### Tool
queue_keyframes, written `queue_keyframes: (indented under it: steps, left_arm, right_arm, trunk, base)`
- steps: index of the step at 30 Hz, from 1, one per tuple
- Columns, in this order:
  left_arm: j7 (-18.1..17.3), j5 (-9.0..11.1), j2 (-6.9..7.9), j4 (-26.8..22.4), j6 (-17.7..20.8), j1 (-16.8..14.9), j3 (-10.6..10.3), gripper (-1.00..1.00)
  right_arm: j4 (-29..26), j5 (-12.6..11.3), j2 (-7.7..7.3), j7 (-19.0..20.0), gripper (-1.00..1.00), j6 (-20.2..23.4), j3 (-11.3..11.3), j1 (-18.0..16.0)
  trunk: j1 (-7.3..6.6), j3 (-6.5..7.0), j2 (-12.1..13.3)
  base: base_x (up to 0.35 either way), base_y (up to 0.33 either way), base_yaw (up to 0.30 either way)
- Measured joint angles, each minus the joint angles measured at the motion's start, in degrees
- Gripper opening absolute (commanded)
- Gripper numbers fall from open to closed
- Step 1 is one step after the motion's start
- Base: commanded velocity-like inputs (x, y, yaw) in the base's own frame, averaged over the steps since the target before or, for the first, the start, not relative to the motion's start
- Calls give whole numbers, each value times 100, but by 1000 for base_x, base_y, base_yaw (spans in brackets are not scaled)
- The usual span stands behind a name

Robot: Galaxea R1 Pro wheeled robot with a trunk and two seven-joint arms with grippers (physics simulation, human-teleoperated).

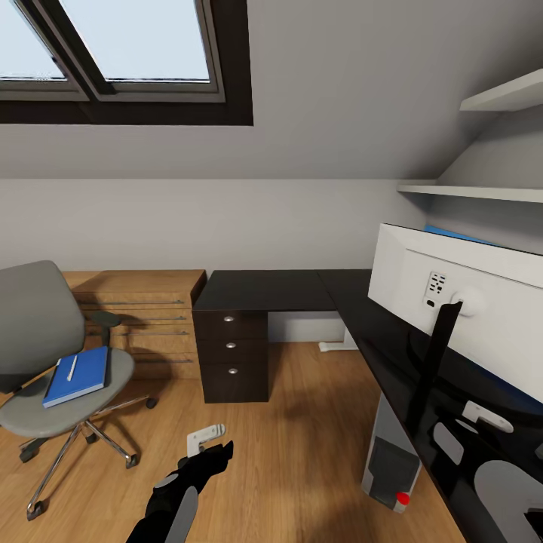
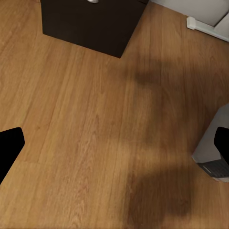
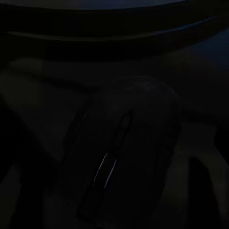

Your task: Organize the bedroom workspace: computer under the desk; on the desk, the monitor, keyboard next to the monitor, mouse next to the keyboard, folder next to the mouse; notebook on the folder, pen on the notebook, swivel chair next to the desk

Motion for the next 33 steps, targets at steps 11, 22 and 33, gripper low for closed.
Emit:
queue_keyframes:
  steps: [11, 22, 33]
  left_arm:
    - [2, 0, 0, 0, 2, 0, 0, 100]
    - [-4, 0, 0, 0, 2, 0, 0, 100]
    - [-6, 0, 0, 1, 2, 0, 0, 100]
  right_arm:
    - [34, 29, -10, -3, -100, 10, 2, -1]
    - [32, 67, -2, -10, -100, 21, 1, -2]
    - [28, 59, 16, 2, -100, 11, 19, -2]
  trunk:
    - [0, 0, 0]
    - [0, 0, 0]
    - [1, 1, 0]
  base:
    - [0, 0, 0]
    - [0, 0, 0]
    - [-40, 0, 0]
